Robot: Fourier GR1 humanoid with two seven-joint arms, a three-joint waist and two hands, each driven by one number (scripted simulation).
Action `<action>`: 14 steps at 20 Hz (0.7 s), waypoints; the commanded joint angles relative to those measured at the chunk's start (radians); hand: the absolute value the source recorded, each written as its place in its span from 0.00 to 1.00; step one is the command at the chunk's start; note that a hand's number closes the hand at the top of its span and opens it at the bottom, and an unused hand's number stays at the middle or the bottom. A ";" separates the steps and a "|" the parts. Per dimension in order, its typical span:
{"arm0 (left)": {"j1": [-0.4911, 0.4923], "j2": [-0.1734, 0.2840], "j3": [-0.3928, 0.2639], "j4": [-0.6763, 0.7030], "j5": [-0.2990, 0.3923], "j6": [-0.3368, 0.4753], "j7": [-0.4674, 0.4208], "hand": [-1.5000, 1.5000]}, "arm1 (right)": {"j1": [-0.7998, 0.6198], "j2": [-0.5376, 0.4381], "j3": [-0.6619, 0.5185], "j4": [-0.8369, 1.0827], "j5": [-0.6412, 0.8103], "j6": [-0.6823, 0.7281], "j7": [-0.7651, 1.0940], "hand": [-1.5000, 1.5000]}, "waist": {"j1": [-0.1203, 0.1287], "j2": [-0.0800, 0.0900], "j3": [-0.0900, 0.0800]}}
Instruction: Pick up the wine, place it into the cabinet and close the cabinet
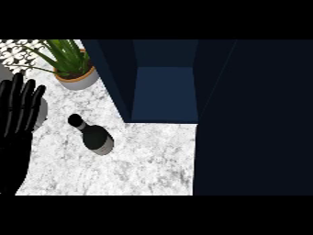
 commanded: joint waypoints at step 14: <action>-0.437 -0.082 -0.197 0.341 -0.327 0.772 0.407 0.00 | 0.252 -0.013 0.268 -0.356 -0.136 0.136 0.223 0.00 | -0.050 0.041 -0.002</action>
